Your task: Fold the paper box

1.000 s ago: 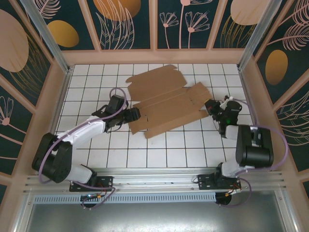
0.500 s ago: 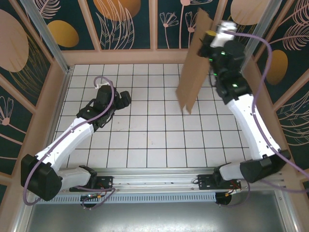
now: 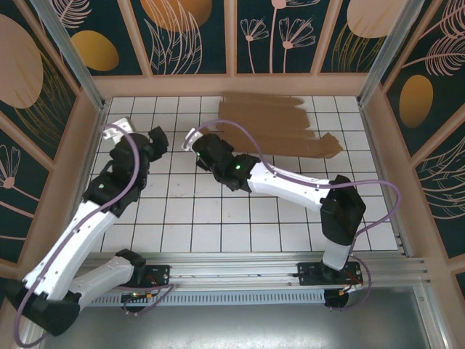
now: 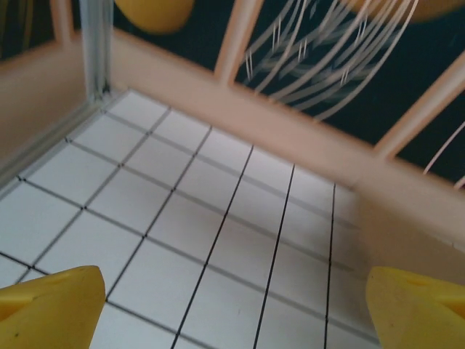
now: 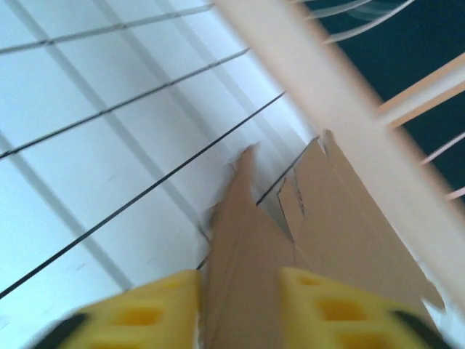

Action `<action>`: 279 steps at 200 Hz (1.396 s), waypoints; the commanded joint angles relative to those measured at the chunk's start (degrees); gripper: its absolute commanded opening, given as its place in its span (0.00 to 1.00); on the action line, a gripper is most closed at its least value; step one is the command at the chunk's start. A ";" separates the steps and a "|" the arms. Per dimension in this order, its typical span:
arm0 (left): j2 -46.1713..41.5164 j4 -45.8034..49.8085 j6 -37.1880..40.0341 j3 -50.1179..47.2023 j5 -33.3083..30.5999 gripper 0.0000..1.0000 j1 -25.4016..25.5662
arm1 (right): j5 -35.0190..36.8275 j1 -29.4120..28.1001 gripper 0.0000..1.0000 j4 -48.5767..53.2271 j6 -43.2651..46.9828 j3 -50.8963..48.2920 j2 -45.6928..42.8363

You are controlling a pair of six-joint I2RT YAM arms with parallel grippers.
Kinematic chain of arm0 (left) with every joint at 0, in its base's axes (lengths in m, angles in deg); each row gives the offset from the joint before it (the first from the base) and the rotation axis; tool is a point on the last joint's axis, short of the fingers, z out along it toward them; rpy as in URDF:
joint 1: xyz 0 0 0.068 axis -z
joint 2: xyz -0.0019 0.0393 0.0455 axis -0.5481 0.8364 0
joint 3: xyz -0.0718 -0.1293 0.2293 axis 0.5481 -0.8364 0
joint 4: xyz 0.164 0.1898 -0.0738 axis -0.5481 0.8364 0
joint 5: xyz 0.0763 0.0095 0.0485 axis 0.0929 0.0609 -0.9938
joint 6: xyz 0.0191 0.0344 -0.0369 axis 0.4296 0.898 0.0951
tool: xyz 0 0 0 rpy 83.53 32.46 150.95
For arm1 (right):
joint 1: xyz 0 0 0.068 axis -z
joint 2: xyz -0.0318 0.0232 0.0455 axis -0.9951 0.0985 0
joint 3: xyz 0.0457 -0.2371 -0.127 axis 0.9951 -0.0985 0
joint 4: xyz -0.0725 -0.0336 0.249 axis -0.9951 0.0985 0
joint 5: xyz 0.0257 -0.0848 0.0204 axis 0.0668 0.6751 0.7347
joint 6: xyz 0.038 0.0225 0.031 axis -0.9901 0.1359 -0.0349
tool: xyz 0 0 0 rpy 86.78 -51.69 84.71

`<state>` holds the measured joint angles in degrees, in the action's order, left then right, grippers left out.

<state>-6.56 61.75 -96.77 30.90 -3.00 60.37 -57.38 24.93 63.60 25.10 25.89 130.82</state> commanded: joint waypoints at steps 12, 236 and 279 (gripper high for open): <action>1.29 -0.14 2.24 1.12 -1.61 0.93 -0.30 | -22.22 1.29 0.80 -5.16 -14.62 -5.76 -4.69; 61.97 -5.45 2.44 15.78 36.76 0.00 9.11 | -23.21 51.78 0.00 -3.79 -39.57 -19.75 7.21; 64.44 -3.63 0.09 16.09 31.59 0.00 7.28 | -23.75 48.89 0.00 -3.66 -39.63 -26.52 5.26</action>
<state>56.28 52.86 -95.44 46.18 34.74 69.20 -83.28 76.16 55.90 -14.02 4.10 136.89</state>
